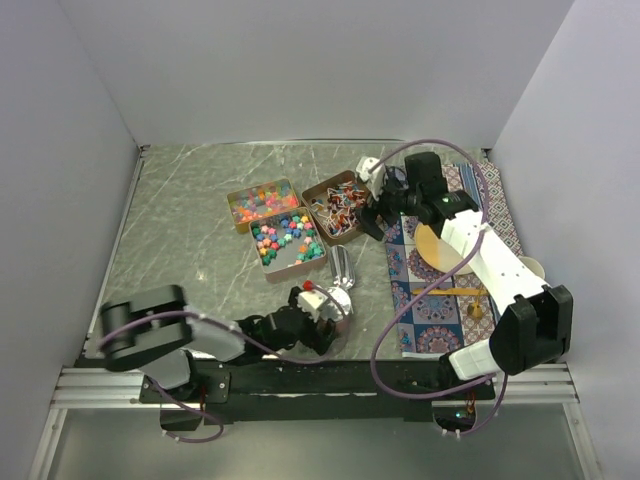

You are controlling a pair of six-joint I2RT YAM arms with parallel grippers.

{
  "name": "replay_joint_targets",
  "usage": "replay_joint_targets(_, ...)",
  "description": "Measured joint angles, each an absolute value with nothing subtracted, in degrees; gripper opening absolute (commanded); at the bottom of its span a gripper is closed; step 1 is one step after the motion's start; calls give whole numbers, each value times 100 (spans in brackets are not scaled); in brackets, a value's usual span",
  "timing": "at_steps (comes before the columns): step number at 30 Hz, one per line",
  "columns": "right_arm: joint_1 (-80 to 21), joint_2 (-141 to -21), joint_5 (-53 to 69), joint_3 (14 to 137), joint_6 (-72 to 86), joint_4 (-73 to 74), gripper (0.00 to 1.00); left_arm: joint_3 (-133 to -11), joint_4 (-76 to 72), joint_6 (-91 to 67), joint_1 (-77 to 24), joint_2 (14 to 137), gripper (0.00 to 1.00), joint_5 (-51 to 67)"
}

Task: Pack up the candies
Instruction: Move the packing bottle to the center of the board.

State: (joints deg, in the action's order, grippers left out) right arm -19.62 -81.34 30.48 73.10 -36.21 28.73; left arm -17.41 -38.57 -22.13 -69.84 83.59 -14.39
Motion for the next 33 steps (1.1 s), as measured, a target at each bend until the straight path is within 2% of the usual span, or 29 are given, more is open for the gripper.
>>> replay_joint_targets(6, -1876, -8110, 3479, 6866, -4051, 3199, 100, -1970, -5800, -1518, -6995, 9850, 96, -1710)
replay_joint_targets(15, -1693, -8106, 4101, 6484, -4703, 3363, 100, -2198, -7345, -816, -7255, 11019, 99, -1946)
replay_joint_targets(17, -1682, -8106, 4342, 6392, -5105, 3581, 100, -2228, -7454, -797, -7286, 11100, 94, -1953)
replay_joint_targets(18, -1682, -8103, 4434, 6351, -5301, 3686, 100, -2246, -7465, -797, -7297, 11120, 81, -1966)
replay_joint_targets(20, -1684, -8097, 4628, 6254, -5841, 3990, 100, -2296, -7459, -794, -7310, 11153, 67, -1968)
replay_joint_targets(21, -1684, -8095, 4696, 6243, -6198, 4219, 100, -2324, -7459, -801, -7325, 11177, 56, -1973)
replay_joint_targets(23, -1695, -8095, 4788, 6254, -6904, 4650, 100, -2390, -7450, -814, -7332, 11214, 45, -1942)
replay_joint_targets(24, -1719, -8095, 4803, 6265, -7297, 4886, 100, -2421, -7432, -810, -7334, 11225, 36, -1931)
replay_joint_targets(26, -1756, -8097, 4786, 6265, -7911, 5269, 100, -2475, -7391, -821, -7334, 11249, 29, -1935)
replay_joint_targets(27, -1802, -8097, 4766, 6265, -8256, 5489, 100, -2508, -7367, -821, -7334, 11260, 20, -1931)
replay_joint_targets(28, -1846, -8097, 4757, 6265, -8440, 5596, 100, -2532, -7349, -821, -7334, 11271, 15, -1929)
replay_joint_targets(29, -1907, -8097, 4742, 6267, -8654, 5721, 100, -2565, -7323, -823, -7334, 11279, 3, -1922)
replay_joint_targets(33, -2191, -8195, 4624, 6355, -9323, 6141, 100, -2650, -7260, -843, -7334, 11310, 1, -1918)
